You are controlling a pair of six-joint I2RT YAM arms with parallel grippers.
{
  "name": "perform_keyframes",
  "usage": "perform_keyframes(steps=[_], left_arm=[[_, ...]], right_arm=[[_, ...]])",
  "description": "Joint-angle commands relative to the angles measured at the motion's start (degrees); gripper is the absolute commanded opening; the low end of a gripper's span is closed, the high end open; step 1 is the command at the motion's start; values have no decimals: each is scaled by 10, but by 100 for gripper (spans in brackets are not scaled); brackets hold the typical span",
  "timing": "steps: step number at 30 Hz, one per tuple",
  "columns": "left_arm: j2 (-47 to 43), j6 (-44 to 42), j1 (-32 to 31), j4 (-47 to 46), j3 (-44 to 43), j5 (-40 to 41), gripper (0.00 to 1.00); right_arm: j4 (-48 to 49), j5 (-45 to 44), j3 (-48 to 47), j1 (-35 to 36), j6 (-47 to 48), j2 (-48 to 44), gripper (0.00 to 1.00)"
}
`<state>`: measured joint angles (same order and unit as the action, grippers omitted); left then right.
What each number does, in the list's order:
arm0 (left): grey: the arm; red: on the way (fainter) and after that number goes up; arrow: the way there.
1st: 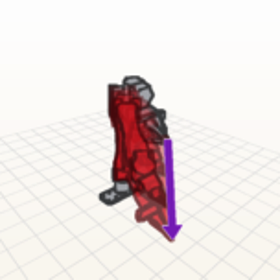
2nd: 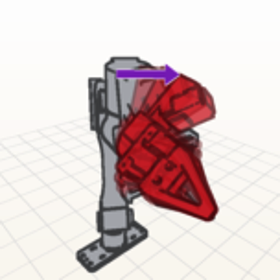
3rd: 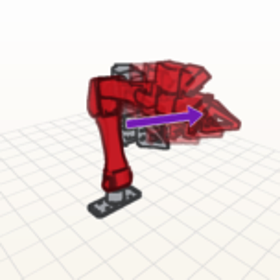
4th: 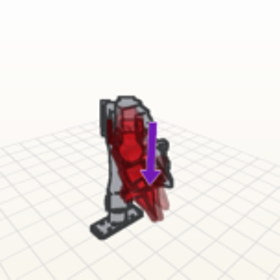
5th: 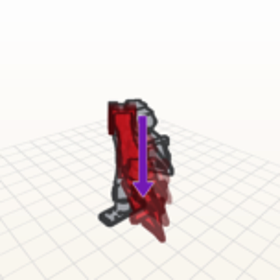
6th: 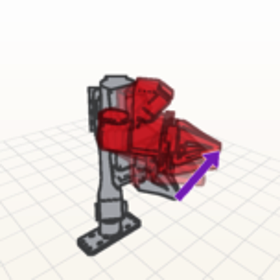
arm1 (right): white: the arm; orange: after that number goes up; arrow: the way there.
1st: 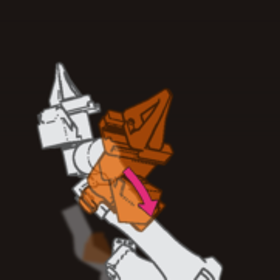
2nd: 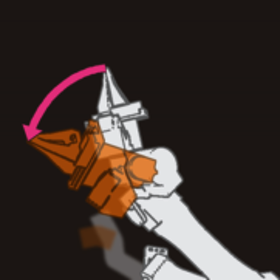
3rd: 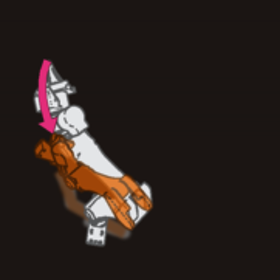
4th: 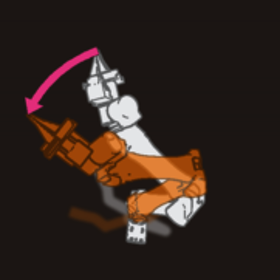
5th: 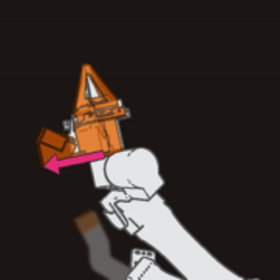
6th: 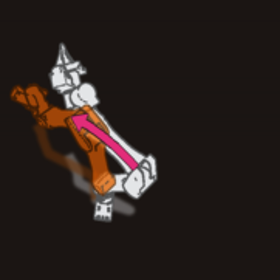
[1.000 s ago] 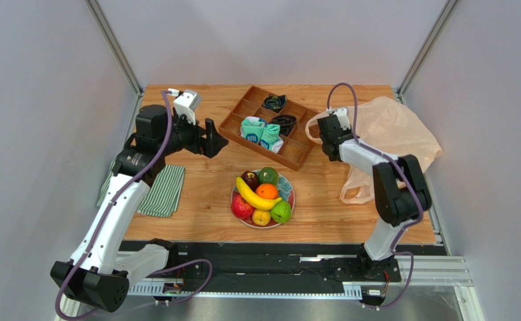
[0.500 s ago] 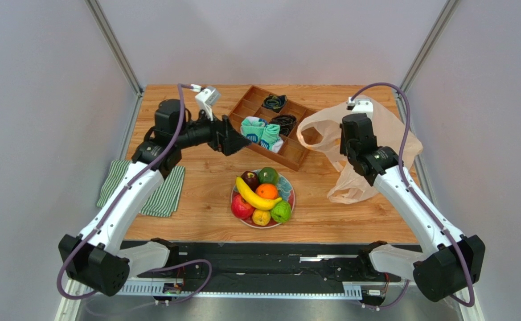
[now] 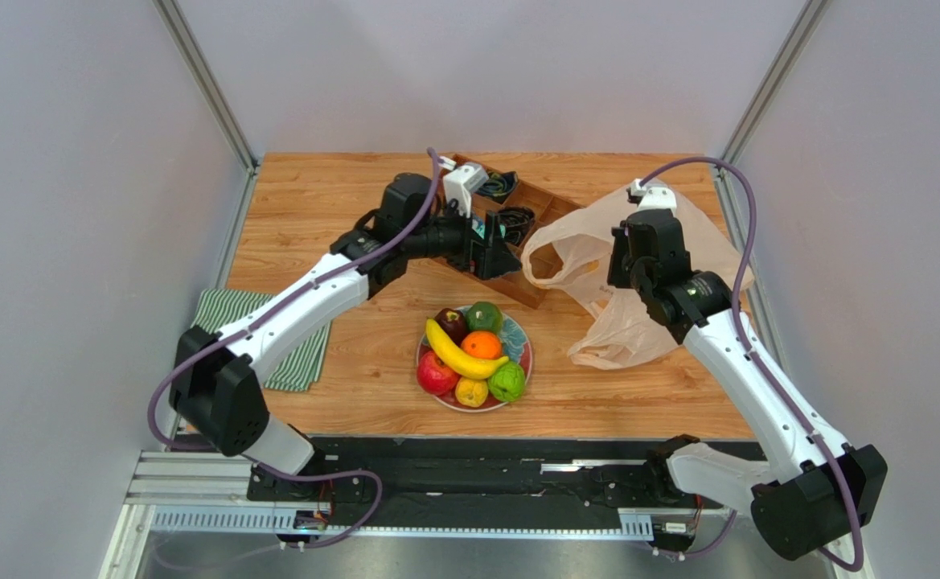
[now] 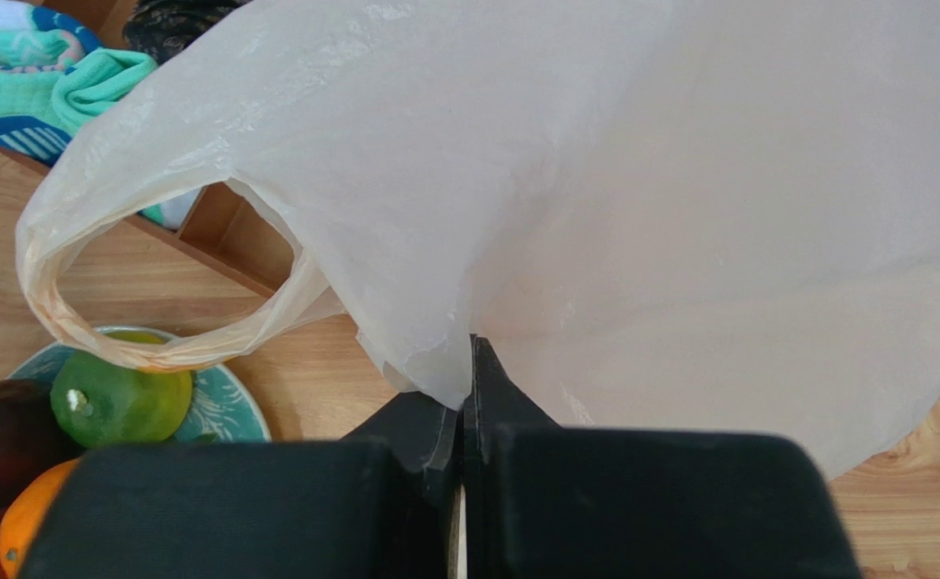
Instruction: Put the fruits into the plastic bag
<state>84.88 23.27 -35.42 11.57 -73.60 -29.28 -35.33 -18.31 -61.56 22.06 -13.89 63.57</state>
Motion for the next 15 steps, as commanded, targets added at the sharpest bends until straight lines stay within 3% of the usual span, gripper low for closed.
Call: perform_keyframes(steps=[1, 7, 12, 15], left_arm=[[48, -13, -30, -6, -47, 48, 98], [138, -28, -47, 6, -108, 40, 88], [186, -71, -80, 56, -165, 112, 88], [194, -71, -90, 41, -165, 109, 54]], right_arm=[[1, 39, -11, 3, -18, -24, 0], [-11, 53, -16, 4, -19, -43, 0], [-18, 60, -22, 4, -18, -64, 0], [-21, 56, -20, 3, -14, -74, 0]])
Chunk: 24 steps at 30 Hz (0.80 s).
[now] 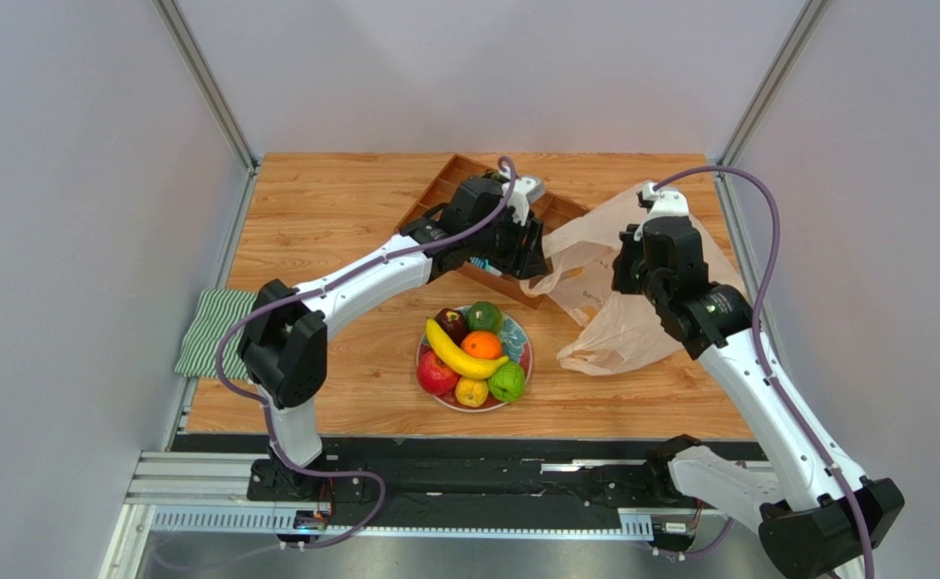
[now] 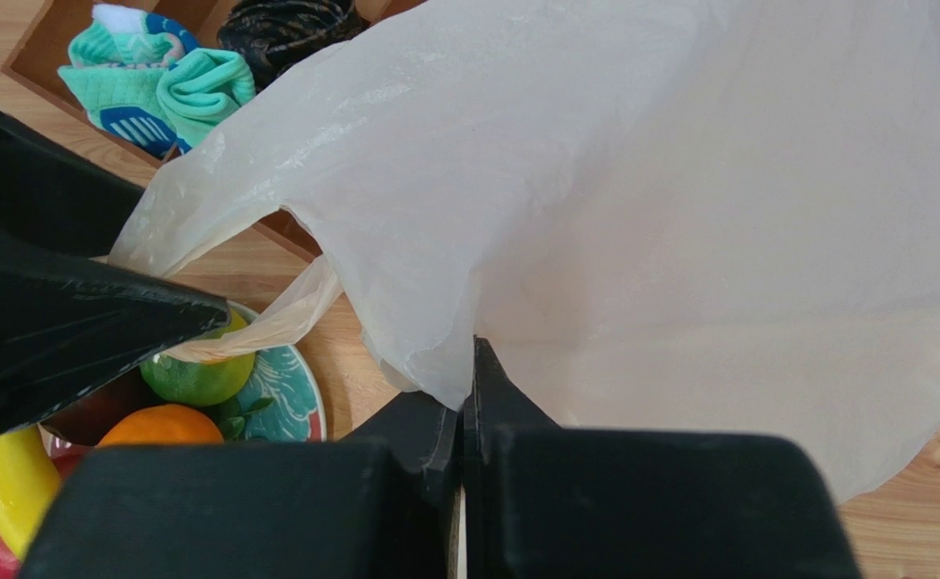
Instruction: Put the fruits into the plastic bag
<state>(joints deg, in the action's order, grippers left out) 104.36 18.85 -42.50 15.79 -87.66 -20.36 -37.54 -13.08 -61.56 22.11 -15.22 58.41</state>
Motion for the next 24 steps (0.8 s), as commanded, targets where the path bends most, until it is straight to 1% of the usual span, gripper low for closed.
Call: perform_keyframes(steps=[1, 2, 3, 4, 6, 8, 9, 11, 12, 13, 14, 16, 17, 18, 19, 20, 21, 22, 24], left_arm=[[-6, -29, -20, -15, -16, 18, 32], [-11, -32, -20, -17, -13, 18, 18], [-19, -36, -21, -17, -11, 26, 6], [-39, -42, -20, -10, -9, 34, 0], [-66, -52, -21, 0, -8, 48, 0], [-107, -60, -20, 18, -6, 48, 0], [-114, -66, -21, 41, -11, 34, 0], [-127, -70, -20, 69, -17, 16, 0], [-125, -73, -20, 92, -21, 12, 0], [-120, -75, -20, 102, -20, 10, 0], [-116, -77, -20, 106, -18, -6, 0], [-99, -83, -20, 114, -14, -23, 0], [-94, -83, -20, 114, -14, -35, 0], [-87, -81, -20, 113, -14, -42, 0], [-84, -81, -20, 111, -15, -45, 0], [-80, -81, -20, 111, -16, -51, 0], [-76, -84, -20, 113, -19, -52, 0], [-75, -85, -19, 115, -20, -52, 0], [-76, -83, -16, 114, -16, -54, 0]], right_arm=[[-3, -1, -19, 4, 2, -23, 0], [-7, -10, -20, 3, 3, -23, 0], [-16, -33, -21, 4, 5, -23, 0], [-20, -48, -21, 3, 5, -21, 0], [-31, -94, -20, 3, 2, -19, 0], [-40, -123, -23, 2, 1, -10, 4], [-49, -148, -25, 3, 1, -6, 8], [-59, -169, -31, 3, 1, 6, 15], [-64, -180, -36, 2, 1, 11, 21], [-67, -180, -39, 3, -2, 13, 23], [-67, -168, -40, 3, -2, 15, 26], [-61, -139, -39, 2, 1, 11, 39], [-56, -91, -39, 3, 7, 2, 44], [-46, -60, -37, 4, 15, -5, 55], [-38, -30, -35, 5, 22, -13, 59], [-33, 19, -34, 8, 32, -21, 63], [-26, 43, -34, 12, 35, -40, 68], [-25, 70, -37, 14, 40, -49, 69], [-12, 153, -36, 24, 49, -82, 72]])
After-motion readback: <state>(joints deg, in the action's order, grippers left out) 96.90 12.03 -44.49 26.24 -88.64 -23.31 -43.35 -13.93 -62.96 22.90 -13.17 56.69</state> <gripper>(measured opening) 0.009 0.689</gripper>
